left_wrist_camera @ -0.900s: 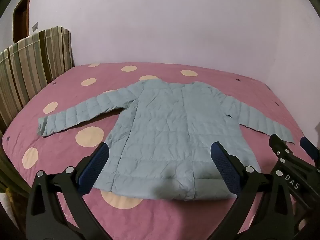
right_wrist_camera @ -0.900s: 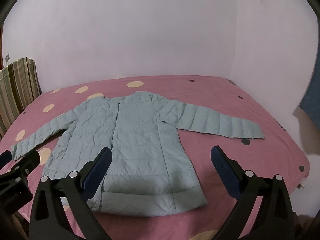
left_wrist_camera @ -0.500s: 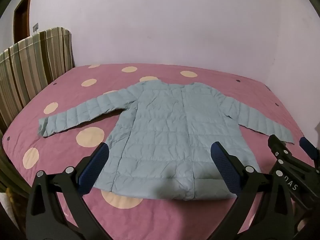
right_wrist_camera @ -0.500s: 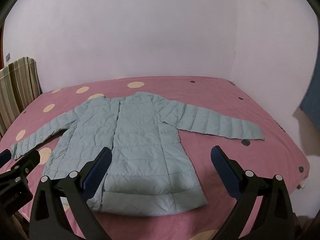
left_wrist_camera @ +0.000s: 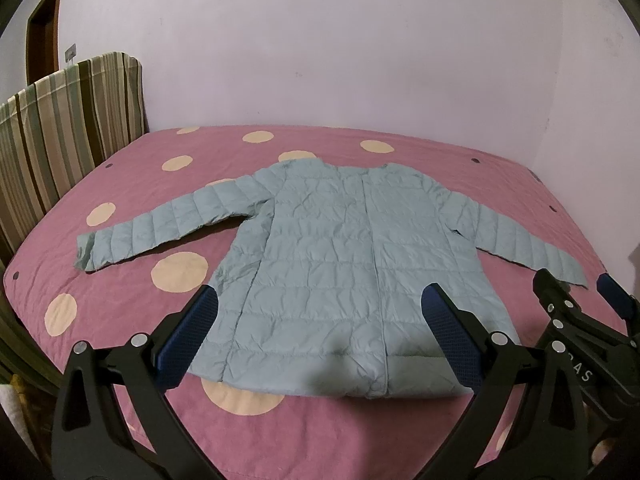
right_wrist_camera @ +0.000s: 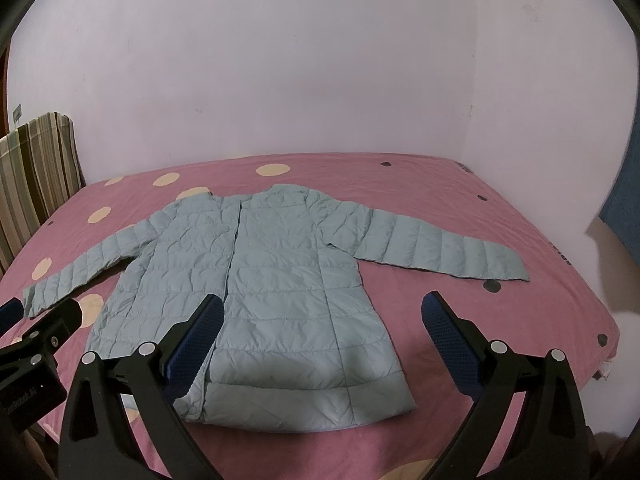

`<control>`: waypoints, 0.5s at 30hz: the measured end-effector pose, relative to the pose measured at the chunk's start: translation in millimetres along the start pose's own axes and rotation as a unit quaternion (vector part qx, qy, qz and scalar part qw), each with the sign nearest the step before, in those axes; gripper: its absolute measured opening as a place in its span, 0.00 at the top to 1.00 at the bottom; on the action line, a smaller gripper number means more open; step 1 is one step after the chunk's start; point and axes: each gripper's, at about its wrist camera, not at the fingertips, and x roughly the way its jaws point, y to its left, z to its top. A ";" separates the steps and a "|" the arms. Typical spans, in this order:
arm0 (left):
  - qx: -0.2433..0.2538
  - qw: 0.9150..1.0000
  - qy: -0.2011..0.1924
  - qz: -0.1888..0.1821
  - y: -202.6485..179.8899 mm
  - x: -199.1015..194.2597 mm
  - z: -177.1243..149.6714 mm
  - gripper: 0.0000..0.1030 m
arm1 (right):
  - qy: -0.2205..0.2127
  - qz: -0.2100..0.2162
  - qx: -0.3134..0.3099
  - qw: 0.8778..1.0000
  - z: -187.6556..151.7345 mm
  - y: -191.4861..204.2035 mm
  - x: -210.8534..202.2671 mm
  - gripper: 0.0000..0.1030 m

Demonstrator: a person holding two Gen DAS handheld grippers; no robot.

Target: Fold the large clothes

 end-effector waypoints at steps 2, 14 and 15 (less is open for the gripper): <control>0.000 1.000 0.000 0.000 -0.1 -0.1 -0.1 0.02 | 0.000 -0.001 0.000 1.000 -0.2 -0.2 -0.4 0.05; -0.001 1.000 0.002 0.000 -0.8 0.9 -2.8 0.02 | 0.001 -0.001 -0.001 1.000 -0.2 2.8 1.1 0.05; -0.002 1.000 0.003 0.000 -0.8 0.8 -2.9 0.02 | 0.000 -0.001 -0.001 1.000 -0.6 2.1 0.9 0.05</control>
